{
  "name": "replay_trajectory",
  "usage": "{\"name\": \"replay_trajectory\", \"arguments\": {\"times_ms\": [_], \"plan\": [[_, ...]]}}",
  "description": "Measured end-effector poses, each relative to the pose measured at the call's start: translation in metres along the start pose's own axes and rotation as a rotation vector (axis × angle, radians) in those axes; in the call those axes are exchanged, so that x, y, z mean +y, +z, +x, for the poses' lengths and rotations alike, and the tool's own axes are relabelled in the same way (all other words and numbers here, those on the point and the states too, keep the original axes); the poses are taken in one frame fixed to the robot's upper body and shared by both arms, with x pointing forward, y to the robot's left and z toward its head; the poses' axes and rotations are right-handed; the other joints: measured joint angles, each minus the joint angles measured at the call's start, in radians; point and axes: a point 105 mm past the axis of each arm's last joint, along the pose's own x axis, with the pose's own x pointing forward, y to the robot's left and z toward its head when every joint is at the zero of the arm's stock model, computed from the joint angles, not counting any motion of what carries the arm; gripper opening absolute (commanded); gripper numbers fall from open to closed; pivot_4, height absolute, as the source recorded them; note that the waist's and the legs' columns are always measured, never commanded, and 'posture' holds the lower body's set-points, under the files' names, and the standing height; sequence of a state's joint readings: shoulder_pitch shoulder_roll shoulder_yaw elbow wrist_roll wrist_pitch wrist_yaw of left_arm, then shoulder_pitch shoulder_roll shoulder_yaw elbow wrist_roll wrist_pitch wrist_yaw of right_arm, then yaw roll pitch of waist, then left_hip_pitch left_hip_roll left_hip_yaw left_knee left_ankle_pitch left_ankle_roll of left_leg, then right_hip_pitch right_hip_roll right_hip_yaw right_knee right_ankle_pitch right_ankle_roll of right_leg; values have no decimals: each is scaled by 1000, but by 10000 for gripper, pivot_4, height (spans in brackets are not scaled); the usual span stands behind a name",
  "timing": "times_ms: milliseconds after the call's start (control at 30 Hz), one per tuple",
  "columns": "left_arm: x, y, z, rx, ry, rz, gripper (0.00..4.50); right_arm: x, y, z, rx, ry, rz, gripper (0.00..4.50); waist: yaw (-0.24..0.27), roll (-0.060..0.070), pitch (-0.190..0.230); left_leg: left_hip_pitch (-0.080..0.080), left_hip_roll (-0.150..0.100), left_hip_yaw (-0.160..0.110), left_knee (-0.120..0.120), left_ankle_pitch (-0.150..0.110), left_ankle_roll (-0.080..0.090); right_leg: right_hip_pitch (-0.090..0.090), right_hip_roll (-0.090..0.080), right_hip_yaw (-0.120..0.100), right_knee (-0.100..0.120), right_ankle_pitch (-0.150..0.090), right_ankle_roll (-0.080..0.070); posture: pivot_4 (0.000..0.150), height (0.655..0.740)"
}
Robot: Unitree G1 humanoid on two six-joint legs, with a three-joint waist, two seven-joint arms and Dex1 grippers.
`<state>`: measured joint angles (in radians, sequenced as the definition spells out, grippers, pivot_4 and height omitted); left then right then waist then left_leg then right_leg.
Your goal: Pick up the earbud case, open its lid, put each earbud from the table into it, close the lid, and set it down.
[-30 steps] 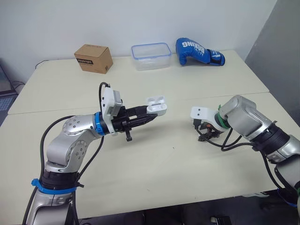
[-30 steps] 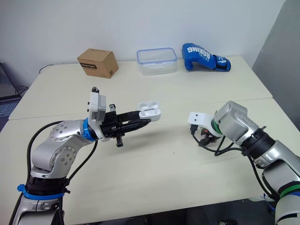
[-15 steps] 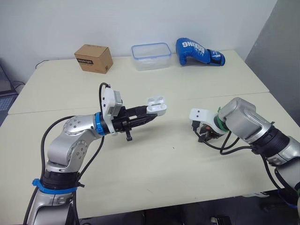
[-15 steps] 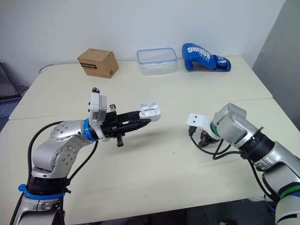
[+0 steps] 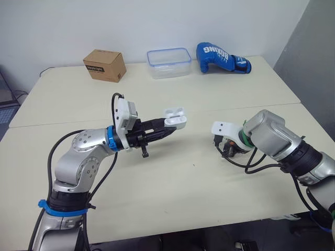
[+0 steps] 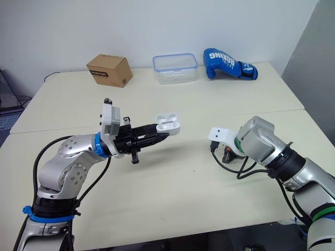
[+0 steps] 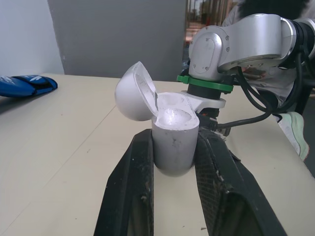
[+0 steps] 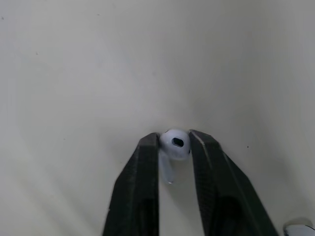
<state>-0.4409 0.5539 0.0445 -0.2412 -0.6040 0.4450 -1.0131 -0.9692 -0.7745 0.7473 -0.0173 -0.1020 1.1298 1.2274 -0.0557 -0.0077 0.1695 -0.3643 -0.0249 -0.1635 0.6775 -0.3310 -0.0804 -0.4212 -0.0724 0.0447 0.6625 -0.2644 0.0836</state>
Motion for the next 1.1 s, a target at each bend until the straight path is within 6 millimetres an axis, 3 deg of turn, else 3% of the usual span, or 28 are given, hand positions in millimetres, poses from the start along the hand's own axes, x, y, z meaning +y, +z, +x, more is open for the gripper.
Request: {"name": "replay_trajectory", "arguments": {"times_ms": [333, 600, 967, 1100], "plan": [[0, -1, 0, 2, 1, -3, 7847, 1, 0, -1, -2, 5, -25, 3898, 0, 0, 0, 0, 0, 0, 0, 0, 0, 0, 0, 0, 0, 0, 0, 1500, 7400], [0, -3, -1, 10, 4, -4, 7847, 20, -17, -11, 28, 54, -184, 3898, 4, 0, 0, 0, 0, 0, 0, 0, 0, 0, 0, 0, 0, 0, 0, 1500, 7400], [0, -3, -1, 15, 6, -1, 7847, 34, -13, -3, 7, 83, -224, 3898, 6, -1, 0, 0, 0, 0, 0, 0, 0, 0, 0, 0, 0, 0, 0, 1500, 7400], [0, -3, -2, 21, 7, 1, 7847, 34, -13, -2, -1, 78, -235, 16456, 6, -2, -1, 1, 0, 0, 0, 0, 0, 1, 0, 0, 0, 0, 0, 1500, 7400]]}}
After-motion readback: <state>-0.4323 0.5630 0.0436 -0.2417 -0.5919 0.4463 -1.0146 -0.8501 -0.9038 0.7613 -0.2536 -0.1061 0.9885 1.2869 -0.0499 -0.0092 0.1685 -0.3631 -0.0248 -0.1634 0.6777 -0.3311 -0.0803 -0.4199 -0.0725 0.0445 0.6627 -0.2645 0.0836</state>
